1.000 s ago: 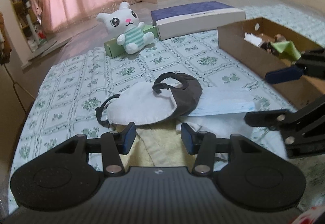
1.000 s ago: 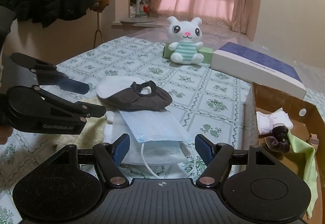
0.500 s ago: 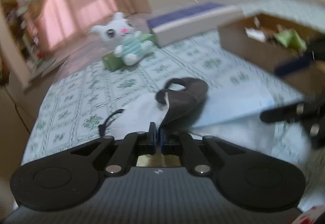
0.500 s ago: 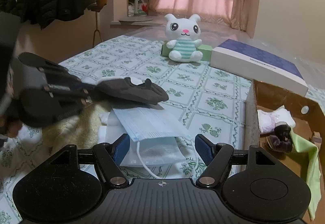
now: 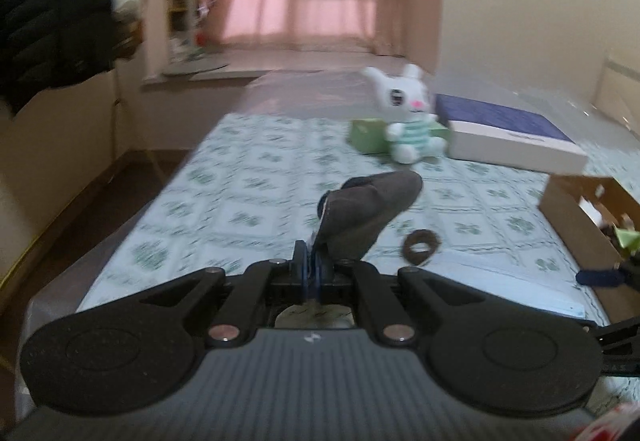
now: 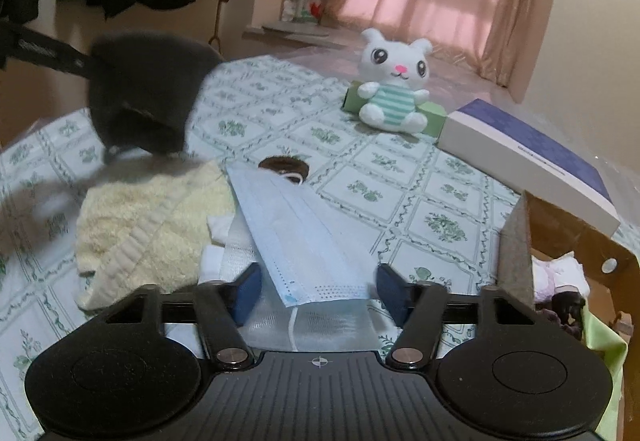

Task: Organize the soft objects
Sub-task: 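Grasp the dark grey mask with the left gripper while the right gripper grasps the blue surgical mask, then carry the dark mask and blue mask into the cardboard box and release both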

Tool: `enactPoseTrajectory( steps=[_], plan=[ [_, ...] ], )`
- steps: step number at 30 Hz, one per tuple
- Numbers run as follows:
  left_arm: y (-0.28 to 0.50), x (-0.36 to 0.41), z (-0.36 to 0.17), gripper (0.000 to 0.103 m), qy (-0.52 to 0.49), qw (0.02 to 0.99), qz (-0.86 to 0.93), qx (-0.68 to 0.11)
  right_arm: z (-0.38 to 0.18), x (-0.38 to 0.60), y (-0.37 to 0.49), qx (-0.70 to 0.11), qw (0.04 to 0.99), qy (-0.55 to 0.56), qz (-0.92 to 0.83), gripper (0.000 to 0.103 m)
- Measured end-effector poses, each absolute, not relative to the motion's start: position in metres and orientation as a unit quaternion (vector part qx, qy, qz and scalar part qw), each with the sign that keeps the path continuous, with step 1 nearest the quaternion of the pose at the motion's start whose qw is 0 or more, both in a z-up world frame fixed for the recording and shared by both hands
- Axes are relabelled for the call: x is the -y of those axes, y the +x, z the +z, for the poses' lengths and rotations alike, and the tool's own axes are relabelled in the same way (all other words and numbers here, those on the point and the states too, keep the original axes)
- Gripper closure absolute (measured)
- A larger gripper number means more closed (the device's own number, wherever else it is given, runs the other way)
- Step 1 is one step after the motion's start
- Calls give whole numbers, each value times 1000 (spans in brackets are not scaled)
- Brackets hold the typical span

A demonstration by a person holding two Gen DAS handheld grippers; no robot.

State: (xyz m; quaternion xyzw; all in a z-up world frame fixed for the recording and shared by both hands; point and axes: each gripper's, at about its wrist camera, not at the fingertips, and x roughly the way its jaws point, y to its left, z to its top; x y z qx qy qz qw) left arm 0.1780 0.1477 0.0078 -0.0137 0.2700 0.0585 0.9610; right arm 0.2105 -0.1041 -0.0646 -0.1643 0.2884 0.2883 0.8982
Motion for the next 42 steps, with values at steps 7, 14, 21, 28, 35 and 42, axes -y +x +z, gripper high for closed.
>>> enactPoseTrajectory(
  steps=[7, 14, 21, 28, 35, 42],
  plan=[
    [153, -178, 9, 100, -49, 953, 94, -284, -54, 114, 215, -288, 900, -124, 302, 101],
    [143, -176, 19, 100, -53, 955, 90, -278, -24, 152, 222, -303, 901, 20, 309, 102],
    [141, -160, 39, 100, -50, 961, 72, -262, 5, 194, 213, -297, 904, 90, 296, 102],
    [140, -128, 66, 100, -41, 968, 36, -244, 29, 235, 196, -276, 909, 137, 281, 102],
    [143, -84, 80, 100, -30, 971, -3, -236, 28, 246, 172, -313, 904, 105, 273, 102],
    [126, -72, 72, 100, -44, 967, -11, -251, -18, 243, 125, -381, 883, 96, 256, 102]
  ],
)
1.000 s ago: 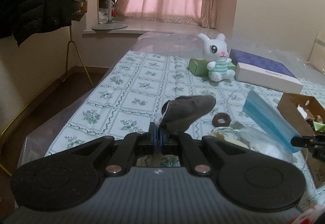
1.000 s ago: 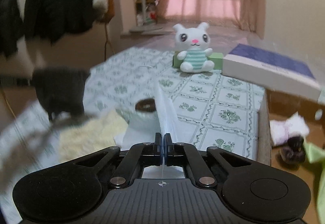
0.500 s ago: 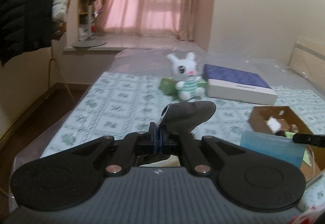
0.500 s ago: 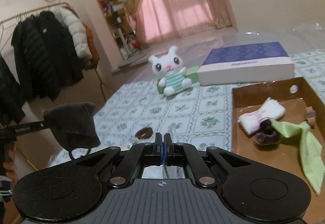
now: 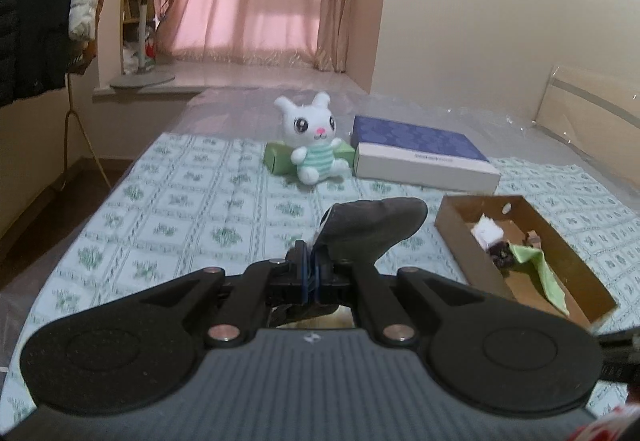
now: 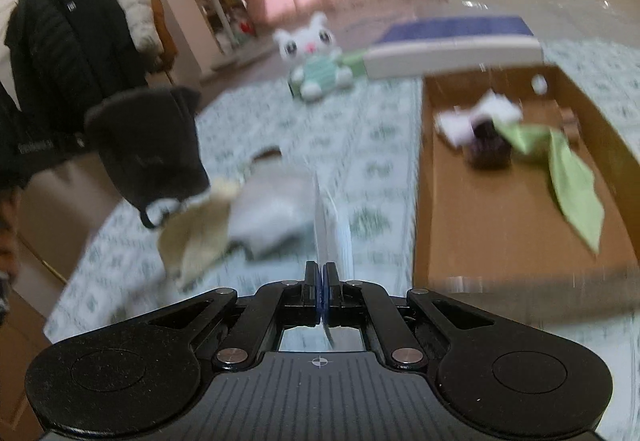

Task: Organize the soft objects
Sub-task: 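Carry the dark mask and blue mask into the cardboard box and release both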

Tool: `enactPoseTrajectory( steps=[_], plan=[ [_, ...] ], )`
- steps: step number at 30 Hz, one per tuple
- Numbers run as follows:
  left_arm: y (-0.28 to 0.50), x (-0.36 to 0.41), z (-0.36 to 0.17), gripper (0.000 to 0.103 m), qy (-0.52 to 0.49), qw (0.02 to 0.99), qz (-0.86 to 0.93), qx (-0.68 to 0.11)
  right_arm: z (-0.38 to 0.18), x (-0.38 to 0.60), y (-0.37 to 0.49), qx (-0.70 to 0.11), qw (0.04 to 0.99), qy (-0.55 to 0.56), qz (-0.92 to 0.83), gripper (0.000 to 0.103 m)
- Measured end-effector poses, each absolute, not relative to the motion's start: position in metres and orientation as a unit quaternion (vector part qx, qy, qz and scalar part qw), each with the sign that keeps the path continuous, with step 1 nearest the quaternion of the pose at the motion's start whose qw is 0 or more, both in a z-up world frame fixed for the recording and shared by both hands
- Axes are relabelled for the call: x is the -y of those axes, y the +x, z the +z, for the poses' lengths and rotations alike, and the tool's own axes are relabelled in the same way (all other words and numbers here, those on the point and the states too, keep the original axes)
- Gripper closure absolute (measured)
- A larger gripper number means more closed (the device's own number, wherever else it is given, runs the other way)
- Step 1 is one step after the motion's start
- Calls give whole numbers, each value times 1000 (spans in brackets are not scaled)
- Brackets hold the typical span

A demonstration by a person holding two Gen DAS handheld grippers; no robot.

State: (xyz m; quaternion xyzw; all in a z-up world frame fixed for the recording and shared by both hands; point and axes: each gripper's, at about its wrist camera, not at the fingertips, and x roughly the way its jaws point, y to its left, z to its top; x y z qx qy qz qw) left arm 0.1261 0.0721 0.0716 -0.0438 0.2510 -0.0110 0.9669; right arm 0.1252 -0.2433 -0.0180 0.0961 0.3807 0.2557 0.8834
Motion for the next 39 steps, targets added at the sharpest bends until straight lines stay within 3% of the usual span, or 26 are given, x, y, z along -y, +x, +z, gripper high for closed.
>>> enactPoseTrajectory(
  steps=[8, 10, 12, 14, 20, 24, 28, 29, 31, 33, 35, 39],
  plan=[
    [96, -82, 51, 100, -60, 959, -3, -278, -54, 234, 111, -412, 880, 31, 236, 96],
    [92, -85, 47, 100, -67, 957, 0, -284, -59, 234, 115, -415, 878, 46, 234, 85],
    [89, -89, 42, 100, -73, 954, 5, -289, -60, 232, 119, -416, 878, 52, 232, 51],
    [87, -92, 38, 100, -77, 952, 10, -295, -57, 227, 119, -403, 886, 41, 227, 33],
    [87, -97, 33, 100, -80, 950, 17, -300, -55, 194, 112, -359, 907, -77, 207, 31],
    [88, -99, 31, 100, -80, 950, 19, -301, -62, 187, 117, -373, 898, -66, 224, 31],
    [90, -101, 27, 100, -83, 948, 21, -305, -80, 192, 134, -410, 890, -15, 200, 32],
    [91, -101, 26, 100, -82, 948, 21, -306, -84, 193, 135, -413, 889, -15, 198, 37],
    [91, -101, 24, 100, -81, 948, 22, -308, -86, 193, 133, -402, 895, -33, 193, 59],
    [93, -101, 24, 100, -81, 947, 23, -310, -85, 197, 134, -402, 892, -30, 205, 95],
    [93, -100, 24, 100, -80, 947, 22, -310, -83, 204, 133, -403, 890, -18, 213, 102],
    [94, -95, 25, 100, -74, 948, 16, -308, -71, 213, 127, -394, 891, -1, 224, 102]
  ],
)
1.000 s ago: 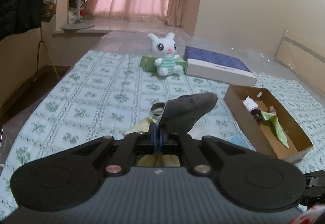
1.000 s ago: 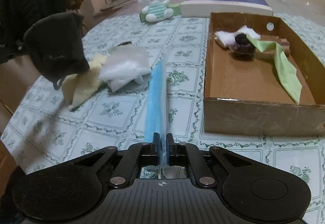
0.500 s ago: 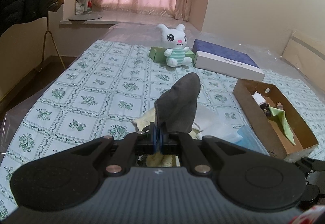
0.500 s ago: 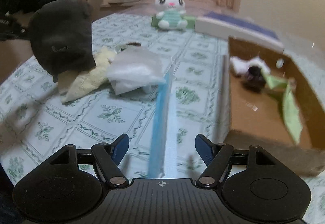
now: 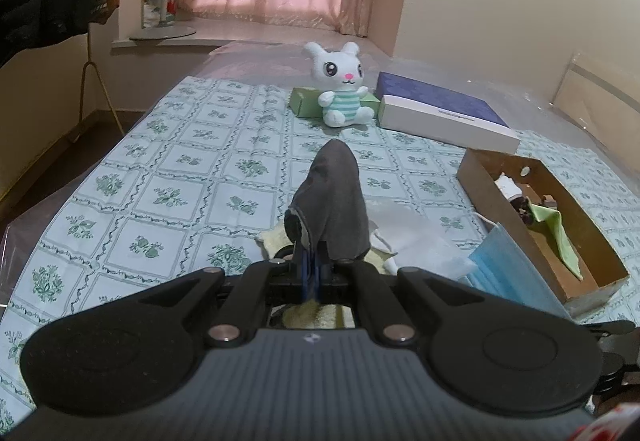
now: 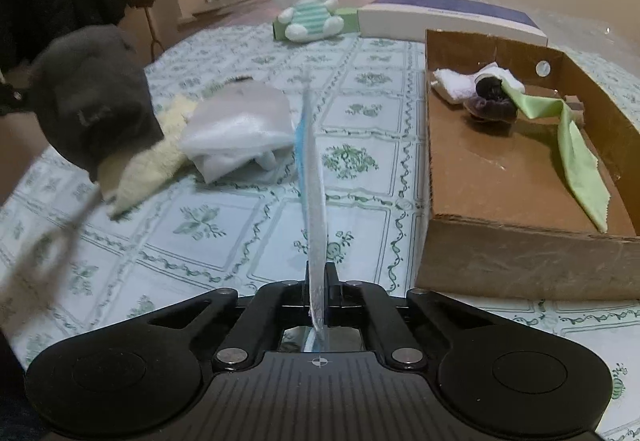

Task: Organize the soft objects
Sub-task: 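Carry the dark mask and blue mask into the cardboard box and release both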

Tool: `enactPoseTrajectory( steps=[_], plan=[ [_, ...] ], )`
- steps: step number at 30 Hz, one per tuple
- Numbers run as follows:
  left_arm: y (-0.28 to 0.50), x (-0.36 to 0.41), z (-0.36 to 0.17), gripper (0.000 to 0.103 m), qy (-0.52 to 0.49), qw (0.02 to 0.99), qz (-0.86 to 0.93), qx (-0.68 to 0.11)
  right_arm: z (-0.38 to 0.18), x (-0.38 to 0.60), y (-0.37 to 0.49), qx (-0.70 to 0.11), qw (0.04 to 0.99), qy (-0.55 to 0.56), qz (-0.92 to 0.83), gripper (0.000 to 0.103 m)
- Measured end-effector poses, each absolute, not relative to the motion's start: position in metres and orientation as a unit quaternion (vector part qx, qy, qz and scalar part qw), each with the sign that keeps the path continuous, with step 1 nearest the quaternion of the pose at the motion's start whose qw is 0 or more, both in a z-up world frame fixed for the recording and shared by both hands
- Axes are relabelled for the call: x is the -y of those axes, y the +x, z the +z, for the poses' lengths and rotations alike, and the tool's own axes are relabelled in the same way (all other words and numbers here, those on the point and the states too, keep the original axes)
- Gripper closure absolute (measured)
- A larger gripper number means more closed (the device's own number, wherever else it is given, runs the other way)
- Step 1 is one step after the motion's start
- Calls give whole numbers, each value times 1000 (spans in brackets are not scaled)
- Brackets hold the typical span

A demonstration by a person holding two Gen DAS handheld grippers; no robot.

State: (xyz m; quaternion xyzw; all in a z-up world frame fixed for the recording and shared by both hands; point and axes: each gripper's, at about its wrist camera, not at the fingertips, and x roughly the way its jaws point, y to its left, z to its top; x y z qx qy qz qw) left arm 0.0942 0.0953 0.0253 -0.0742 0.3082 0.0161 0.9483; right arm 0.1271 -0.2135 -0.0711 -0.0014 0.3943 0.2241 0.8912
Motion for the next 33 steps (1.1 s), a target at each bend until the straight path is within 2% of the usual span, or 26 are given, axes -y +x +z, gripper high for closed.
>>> enactPoseTrajectory(
  steps=[18, 33],
  plan=[
    [107, -33, 70, 100, -36, 961, -64, -267, 16, 274, 124, -331, 912, 70, 232, 102],
    [166, 76, 109, 100, -30, 958, -174, -227, 38, 352, 155, -305, 935, 88, 157, 102]
  ],
)
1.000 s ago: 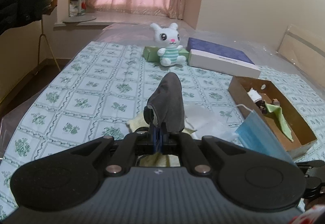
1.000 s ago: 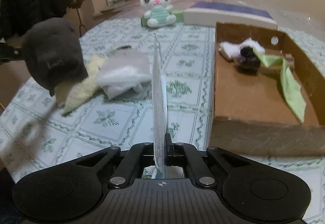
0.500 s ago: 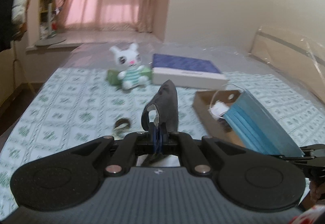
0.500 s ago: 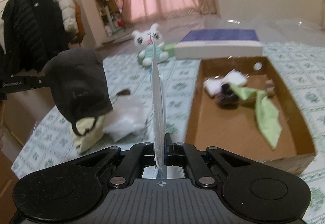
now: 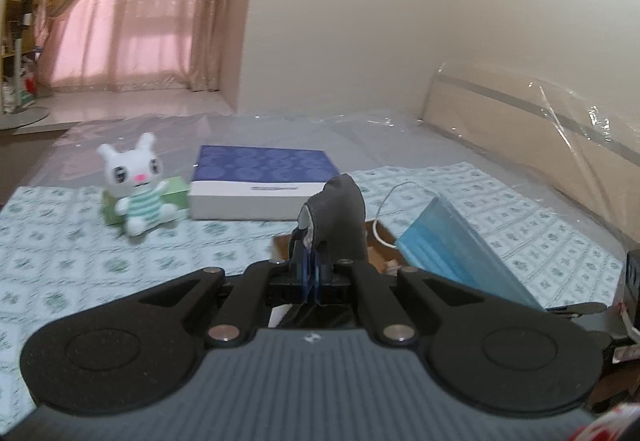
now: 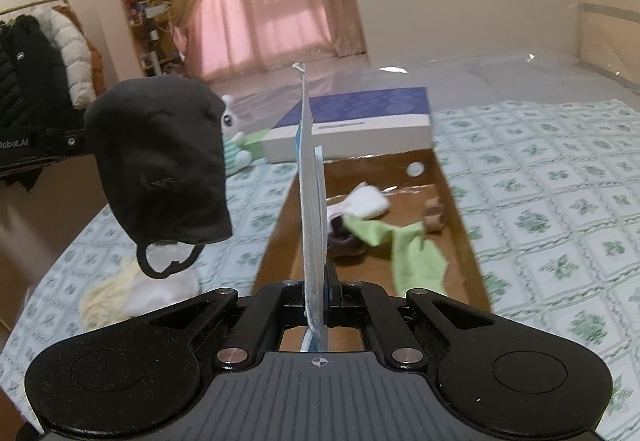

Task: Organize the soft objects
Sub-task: 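Carry the dark mask and blue mask into the cardboard box and release both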

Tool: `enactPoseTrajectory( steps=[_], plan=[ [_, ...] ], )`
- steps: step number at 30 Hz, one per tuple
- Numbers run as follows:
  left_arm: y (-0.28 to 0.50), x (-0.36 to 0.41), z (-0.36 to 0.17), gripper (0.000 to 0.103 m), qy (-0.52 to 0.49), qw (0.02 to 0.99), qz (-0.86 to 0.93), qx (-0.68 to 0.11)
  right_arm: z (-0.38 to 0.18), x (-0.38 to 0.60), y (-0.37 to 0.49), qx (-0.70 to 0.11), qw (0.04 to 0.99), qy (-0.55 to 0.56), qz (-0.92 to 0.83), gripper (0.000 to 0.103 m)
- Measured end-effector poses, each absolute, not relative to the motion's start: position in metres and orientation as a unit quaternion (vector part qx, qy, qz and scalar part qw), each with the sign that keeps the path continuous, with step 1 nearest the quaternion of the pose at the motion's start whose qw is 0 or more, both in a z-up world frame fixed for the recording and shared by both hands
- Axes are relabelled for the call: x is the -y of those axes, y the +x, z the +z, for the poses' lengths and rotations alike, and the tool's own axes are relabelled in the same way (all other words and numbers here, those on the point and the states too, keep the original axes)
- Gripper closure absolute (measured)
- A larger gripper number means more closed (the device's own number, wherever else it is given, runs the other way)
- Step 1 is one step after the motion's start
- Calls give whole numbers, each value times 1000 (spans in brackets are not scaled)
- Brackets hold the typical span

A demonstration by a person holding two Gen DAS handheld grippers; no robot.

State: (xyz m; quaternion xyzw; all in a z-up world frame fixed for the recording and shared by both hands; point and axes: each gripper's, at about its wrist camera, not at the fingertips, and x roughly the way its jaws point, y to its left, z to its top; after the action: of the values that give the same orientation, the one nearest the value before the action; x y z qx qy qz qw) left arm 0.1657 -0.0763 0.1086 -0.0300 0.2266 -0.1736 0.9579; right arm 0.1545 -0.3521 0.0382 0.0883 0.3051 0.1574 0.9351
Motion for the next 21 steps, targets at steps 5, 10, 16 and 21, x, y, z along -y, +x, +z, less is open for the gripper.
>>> enactPoseTrajectory(
  steps=[5, 10, 16, 21],
  plan=[
    [191, 112, 109, 100, -33, 953, -193, -230, 37, 371, 171, -304, 937, 95, 141, 102],
    [215, 143, 99, 100, -44, 947, -208, -242, 33, 386, 190, -301, 939, 108, 127, 102],
    [243, 178, 59, 100, -36, 936, -207, -283, 26, 395, 206, -305, 937, 122, 119, 102],
    [261, 201, 3, 100, -24, 907, -214, -361, 15, 397, 214, -314, 932, 134, 119, 102]
  ],
)
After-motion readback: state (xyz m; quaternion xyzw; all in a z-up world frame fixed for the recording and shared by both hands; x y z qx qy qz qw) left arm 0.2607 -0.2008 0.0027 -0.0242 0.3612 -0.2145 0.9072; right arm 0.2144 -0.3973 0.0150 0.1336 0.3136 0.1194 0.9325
